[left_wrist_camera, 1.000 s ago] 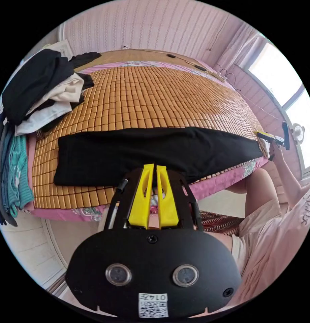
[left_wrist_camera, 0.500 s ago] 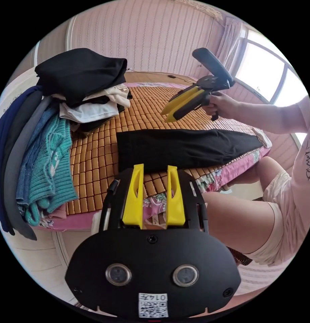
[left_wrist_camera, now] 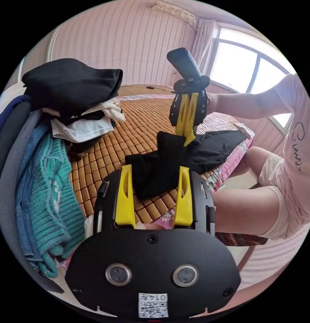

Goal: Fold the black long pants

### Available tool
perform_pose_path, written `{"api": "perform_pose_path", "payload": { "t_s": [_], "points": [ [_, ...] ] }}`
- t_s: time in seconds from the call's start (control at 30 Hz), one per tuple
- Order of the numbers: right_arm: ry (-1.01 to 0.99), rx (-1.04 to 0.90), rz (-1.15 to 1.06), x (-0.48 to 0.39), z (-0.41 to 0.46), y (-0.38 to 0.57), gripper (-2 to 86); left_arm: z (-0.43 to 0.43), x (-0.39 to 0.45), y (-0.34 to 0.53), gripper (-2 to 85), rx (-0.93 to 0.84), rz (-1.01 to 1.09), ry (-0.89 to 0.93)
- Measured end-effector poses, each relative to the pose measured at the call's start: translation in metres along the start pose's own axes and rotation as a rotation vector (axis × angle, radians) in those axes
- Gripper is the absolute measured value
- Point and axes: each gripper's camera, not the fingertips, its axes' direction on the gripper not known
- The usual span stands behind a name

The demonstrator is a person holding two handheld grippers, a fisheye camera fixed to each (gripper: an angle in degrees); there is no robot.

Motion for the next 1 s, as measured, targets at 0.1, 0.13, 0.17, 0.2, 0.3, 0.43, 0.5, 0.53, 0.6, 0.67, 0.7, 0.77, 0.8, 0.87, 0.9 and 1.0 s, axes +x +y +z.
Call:
{"api": "perform_pose_path", "payload": {
  "t_s": [0.1, 0.13, 0.17, 0.2, 0.3, 0.43, 0.5, 0.53, 0.6, 0.67, 0.7, 0.77, 0.8, 0.87, 0.9, 1.0],
  "points": [
    [0.014, -0.024, -0.015, 0.005, 0.003, -0.016, 0.6, -0.003, 0.009, -0.002, 10.2, -0.011, 0.071, 0.043],
    [0.029, -0.022, 0.000, 0.009, 0.003, -0.019, 0.5, -0.002, 0.008, -0.003, 6.3, -0.037, 0.050, 0.044],
    [0.069, -0.015, 0.054, 0.020, 0.002, -0.025, 0.5, 0.000, 0.005, -0.004, 4.5, -0.072, 0.017, 0.039],
    [0.121, -0.007, 0.116, 0.034, 0.002, -0.030, 0.5, 0.006, -0.002, -0.007, 2.4, -0.139, -0.042, 0.054],
    [0.214, -0.032, 0.261, 0.073, 0.011, -0.044, 0.3, 0.021, -0.024, -0.017, 1.5, -0.221, -0.226, 0.029],
    [0.334, -0.152, 0.379, 0.112, 0.038, -0.061, 0.0, 0.061, -0.046, -0.035, 2.0, -0.398, -0.341, -0.052],
    [0.389, -0.208, 0.449, 0.127, 0.050, -0.066, -0.2, 0.075, -0.052, -0.042, 3.0, -0.469, -0.373, -0.100],
    [0.384, -0.210, 0.455, 0.129, 0.050, -0.067, -0.2, 0.081, -0.051, -0.047, 4.1, -0.500, -0.356, -0.127],
    [0.397, -0.168, 0.484, 0.130, 0.041, -0.067, 0.0, 0.083, -0.050, -0.051, 5.8, -0.509, -0.363, -0.167],
    [0.481, -0.120, 0.530, 0.123, 0.023, -0.058, 0.2, 0.077, -0.047, -0.053, 6.5, -0.498, -0.383, -0.214],
    [0.535, -0.084, 0.544, 0.111, 0.008, -0.047, 0.2, 0.068, -0.043, -0.053, 6.4, -0.482, -0.391, -0.277],
    [0.596, -0.019, 0.552, 0.082, -0.016, -0.021, -0.1, 0.052, -0.035, -0.050, 6.0, -0.462, -0.412, -0.350],
    [0.673, 0.015, 0.575, 0.056, -0.031, 0.003, -0.1, 0.040, -0.024, -0.047, 5.3, -0.433, -0.408, -0.358],
    [0.848, 0.058, 0.630, 0.008, -0.048, 0.049, -0.2, 0.022, 0.003, -0.045, 3.2, -0.360, -0.360, -0.339],
    [0.941, 0.062, 0.689, -0.024, -0.055, 0.082, -0.2, 0.013, 0.029, -0.046, 0.5, -0.297, -0.311, -0.318],
    [0.970, 0.005, 0.914, -0.087, -0.055, 0.168, -0.3, 0.024, 0.103, -0.063, -0.6, -0.178, -0.189, -0.181]
  ]
}}
